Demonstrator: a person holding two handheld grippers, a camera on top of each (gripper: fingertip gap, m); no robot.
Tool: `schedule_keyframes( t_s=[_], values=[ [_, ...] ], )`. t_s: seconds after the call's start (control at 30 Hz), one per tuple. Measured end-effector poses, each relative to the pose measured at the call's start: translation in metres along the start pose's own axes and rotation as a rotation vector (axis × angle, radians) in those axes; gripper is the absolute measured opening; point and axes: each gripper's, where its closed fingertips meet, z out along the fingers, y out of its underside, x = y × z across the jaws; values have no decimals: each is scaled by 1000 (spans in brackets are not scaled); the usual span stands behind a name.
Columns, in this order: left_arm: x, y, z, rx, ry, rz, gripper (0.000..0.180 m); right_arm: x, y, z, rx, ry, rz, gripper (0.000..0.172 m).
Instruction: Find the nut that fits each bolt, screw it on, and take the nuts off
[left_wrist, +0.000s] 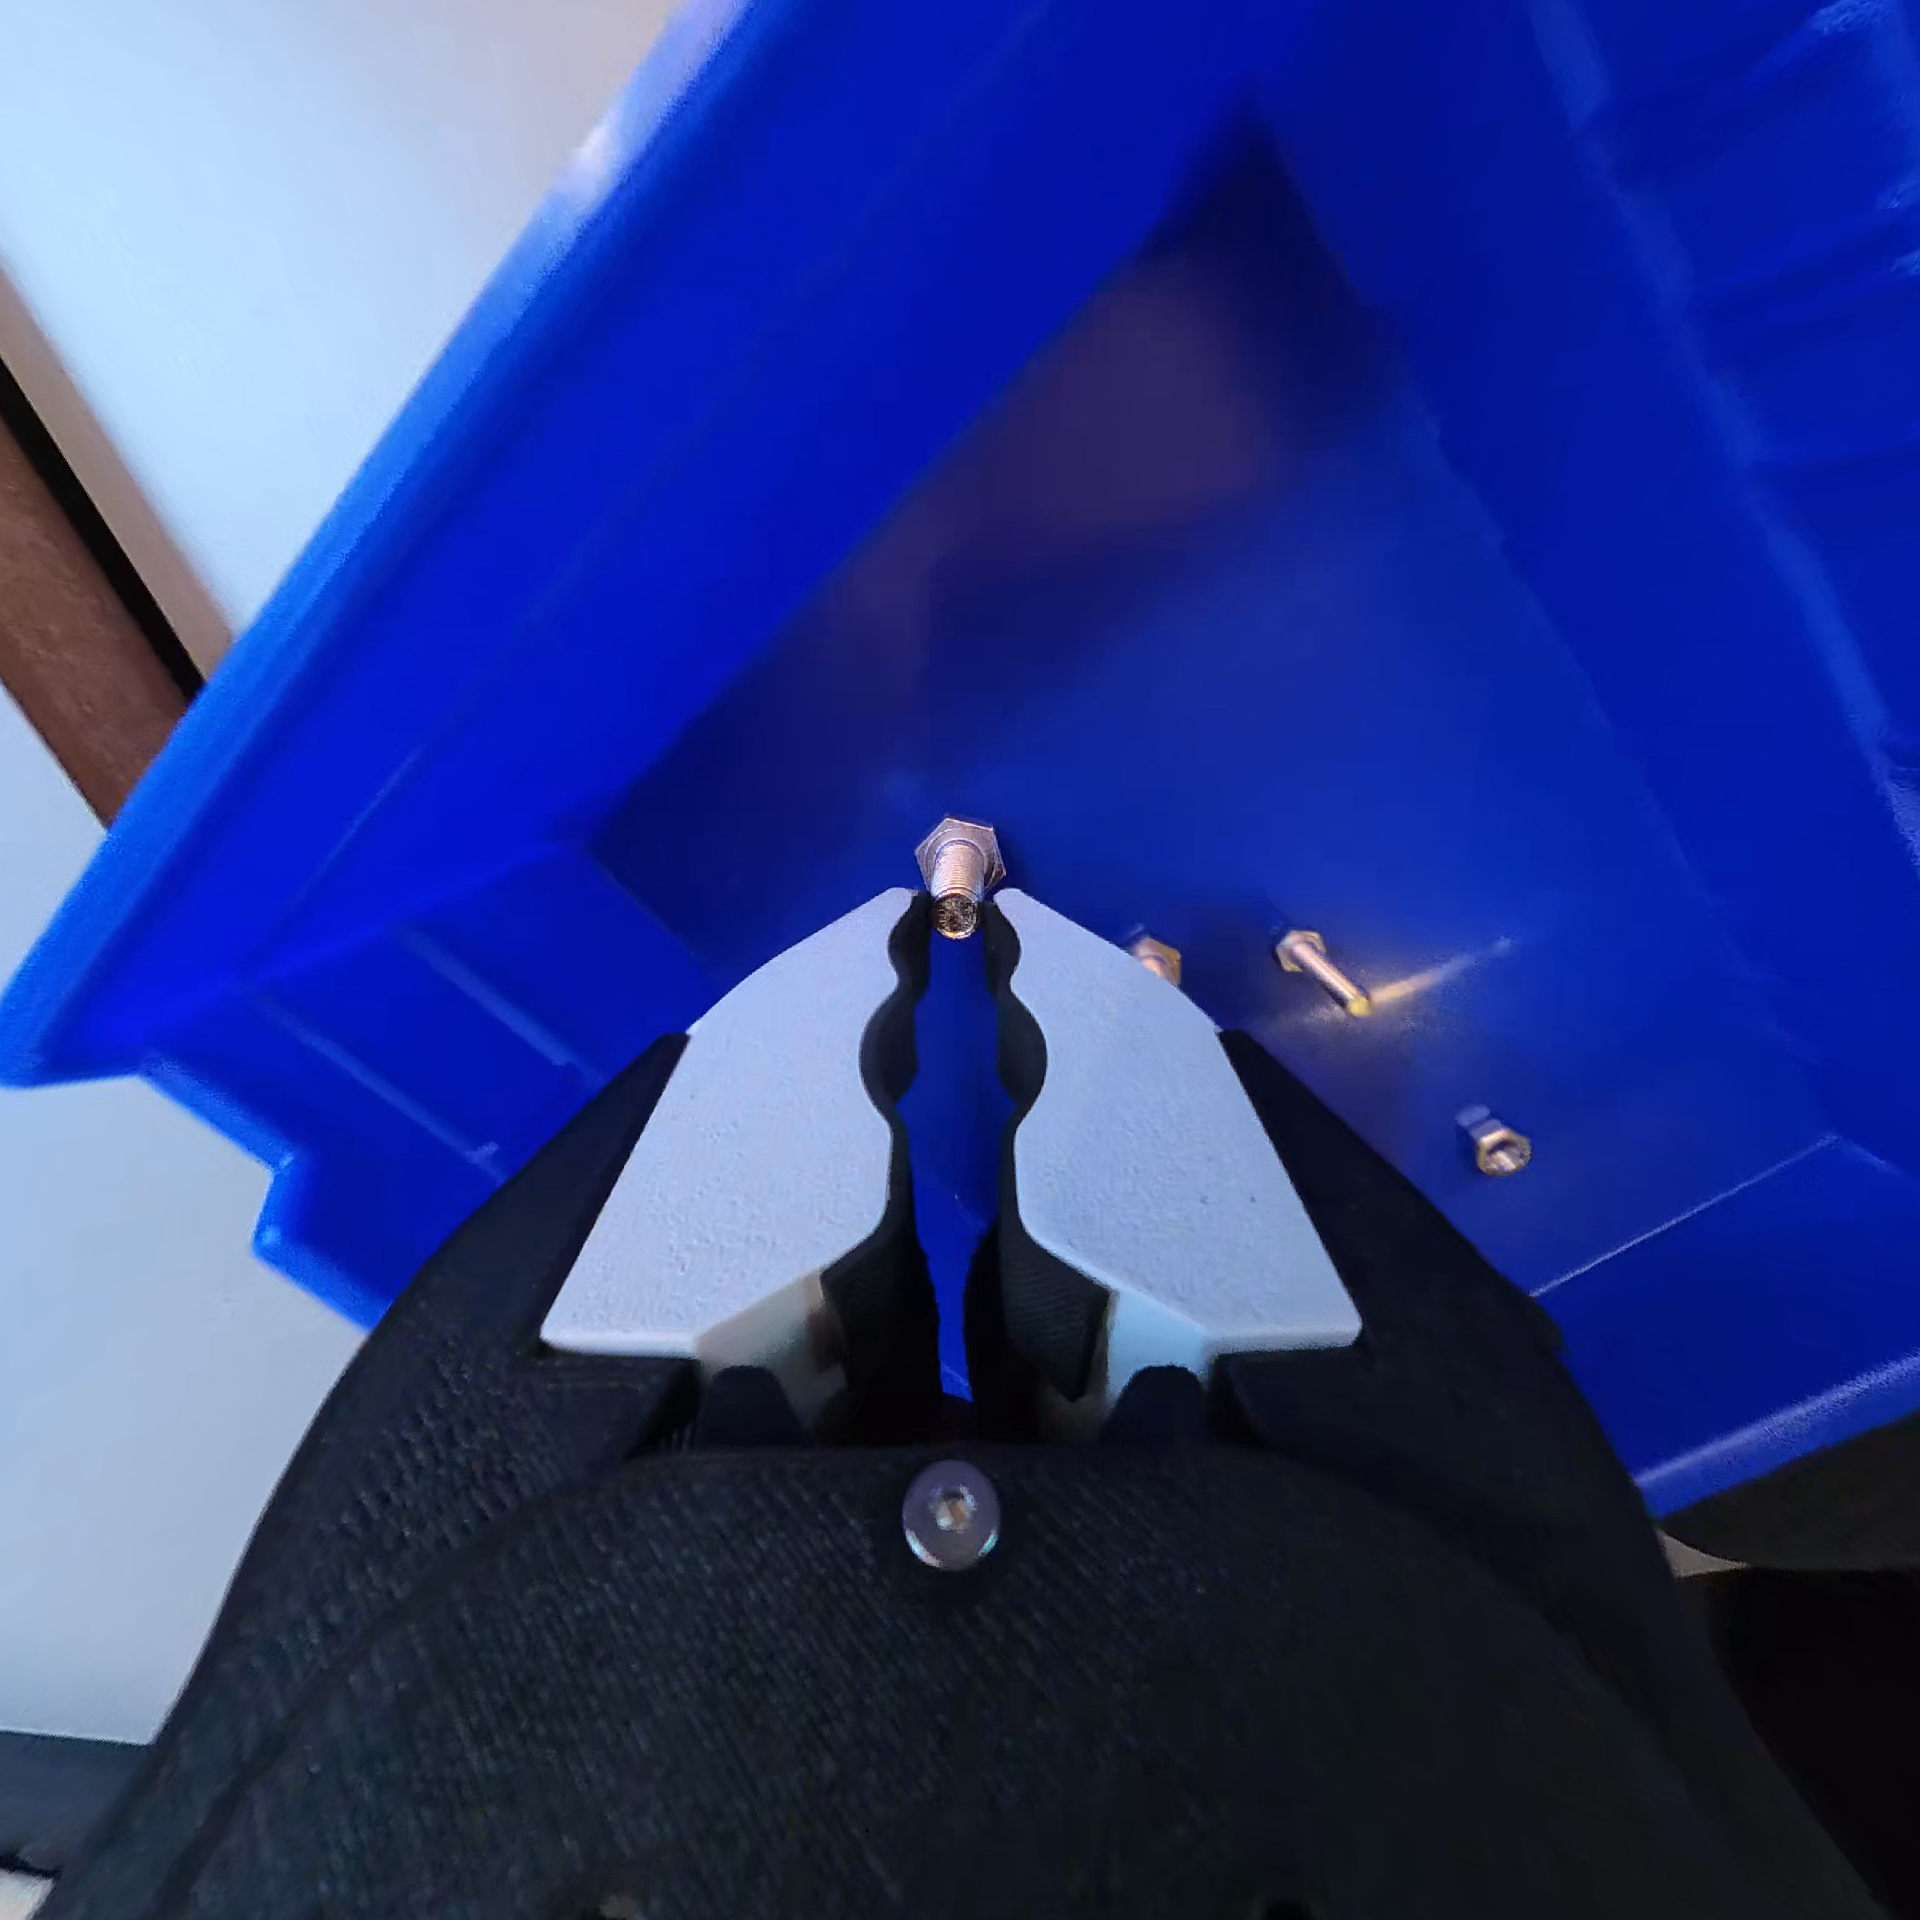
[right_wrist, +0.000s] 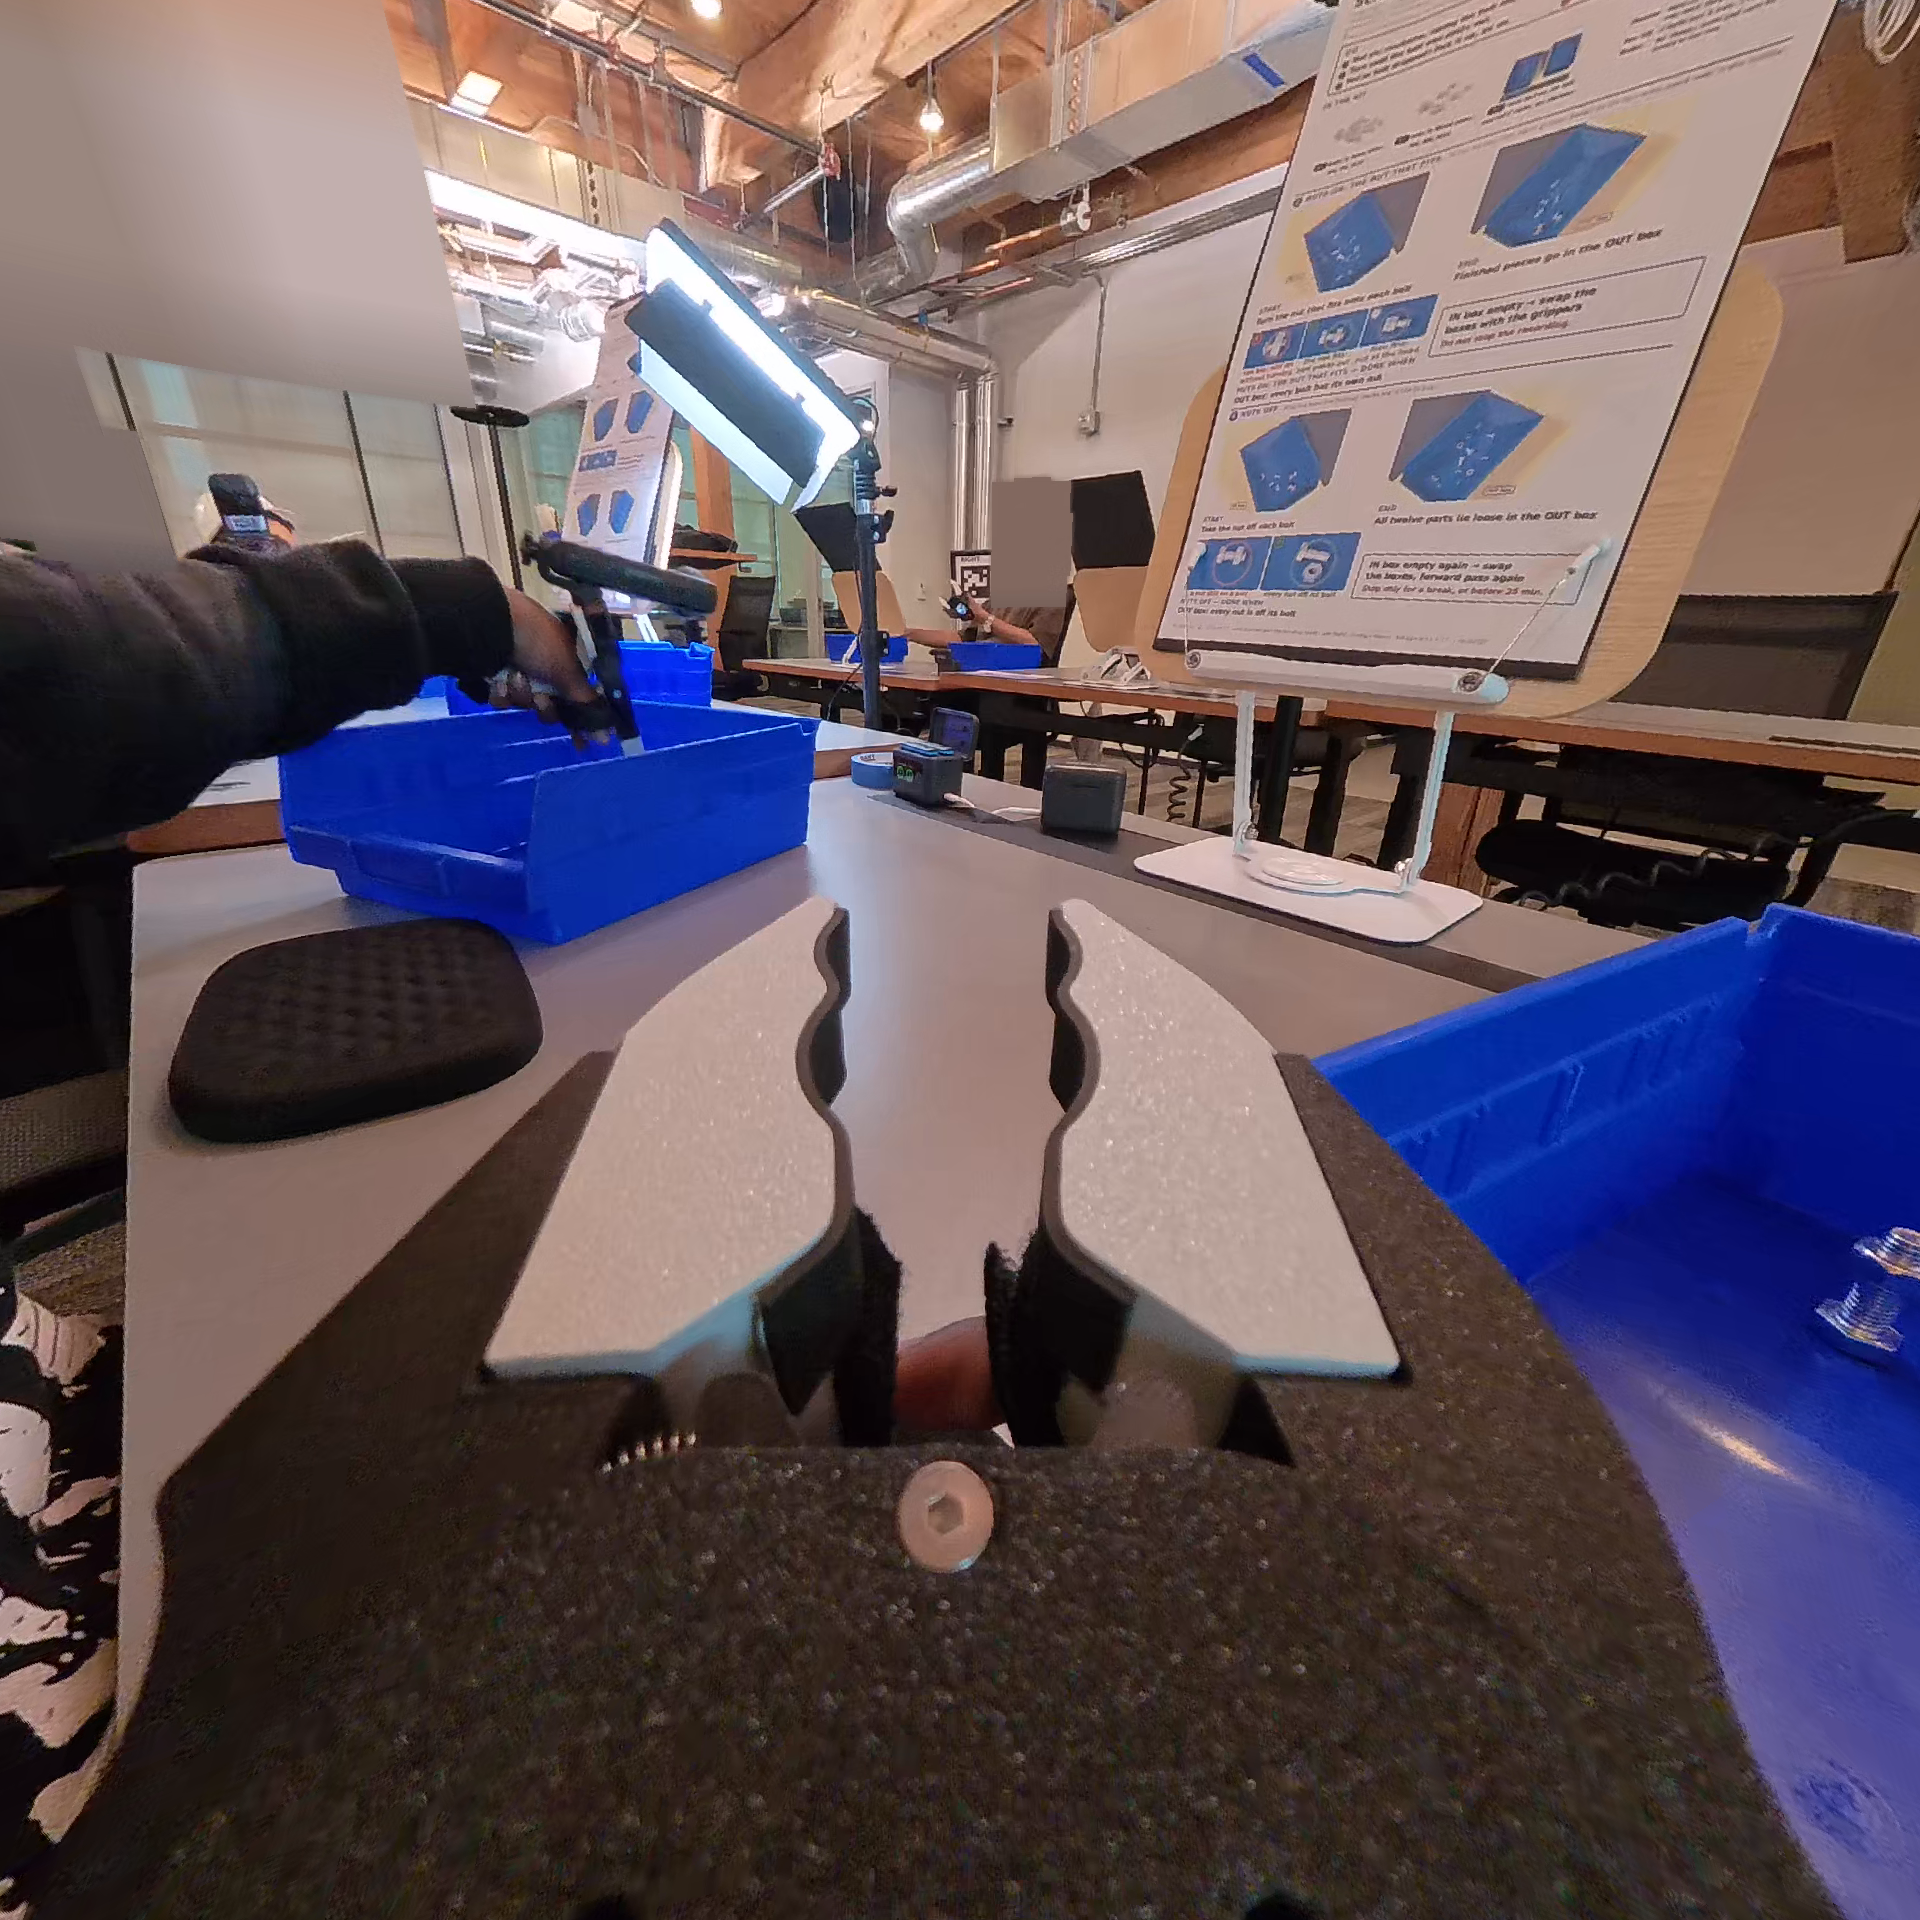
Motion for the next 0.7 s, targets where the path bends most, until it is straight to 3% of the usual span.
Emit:
schedule_keyframes(
  t_s=[0.17, 0.4, 0.53, 0.7],
  values=[
    [35, -6, -44, 81, -7, 147, 10, 1, 1, 0, -1, -1, 6, 36],
    [149, -10, -116, 258, -7, 510, 10, -1, 3, 2, -14, -3, -8, 36],
    [238, 0, -117, 286, 36, 762, 10, -2, 4, 2, -16, -6, -17, 36],
    [332, 20, -85, 251, 141, 995, 10, -4, 4, 2, -17, -10, -25, 36]
  ],
)
